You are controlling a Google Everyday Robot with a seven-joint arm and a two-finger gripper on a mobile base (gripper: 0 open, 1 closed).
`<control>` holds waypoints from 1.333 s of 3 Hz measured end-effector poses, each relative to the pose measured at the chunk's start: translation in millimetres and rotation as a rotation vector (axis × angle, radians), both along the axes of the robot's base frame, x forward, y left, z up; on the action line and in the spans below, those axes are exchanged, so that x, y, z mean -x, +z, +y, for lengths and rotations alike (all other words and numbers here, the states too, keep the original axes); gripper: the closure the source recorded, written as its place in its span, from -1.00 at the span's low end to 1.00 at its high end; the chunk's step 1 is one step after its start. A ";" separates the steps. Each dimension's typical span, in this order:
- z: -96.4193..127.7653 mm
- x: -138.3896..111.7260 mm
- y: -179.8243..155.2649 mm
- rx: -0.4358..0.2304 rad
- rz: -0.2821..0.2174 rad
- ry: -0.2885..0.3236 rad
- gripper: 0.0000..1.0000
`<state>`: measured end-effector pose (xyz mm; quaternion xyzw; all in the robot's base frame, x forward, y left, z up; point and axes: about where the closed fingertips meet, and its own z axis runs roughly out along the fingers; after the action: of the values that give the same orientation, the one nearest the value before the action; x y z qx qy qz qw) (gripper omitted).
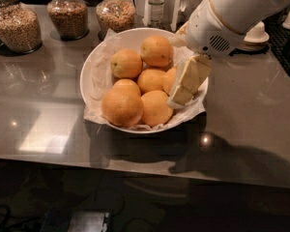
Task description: Pick orange from white bowl
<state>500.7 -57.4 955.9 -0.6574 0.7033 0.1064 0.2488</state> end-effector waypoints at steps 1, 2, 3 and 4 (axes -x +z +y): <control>-0.6 -2.1 -4.9 0.007 -0.004 -0.012 -0.92; -0.4 -5.0 -9.4 0.005 -0.004 -0.022 -0.80; -2.4 -8.7 -13.6 0.000 -0.002 -0.038 -0.76; -6.4 -15.0 -21.3 -0.002 0.005 -0.062 -0.76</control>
Offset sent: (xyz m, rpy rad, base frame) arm 0.0098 -0.0025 -0.0154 -0.0022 -0.0024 -0.0373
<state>515.7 -63.8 934.6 -0.6346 0.7240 0.1011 0.2508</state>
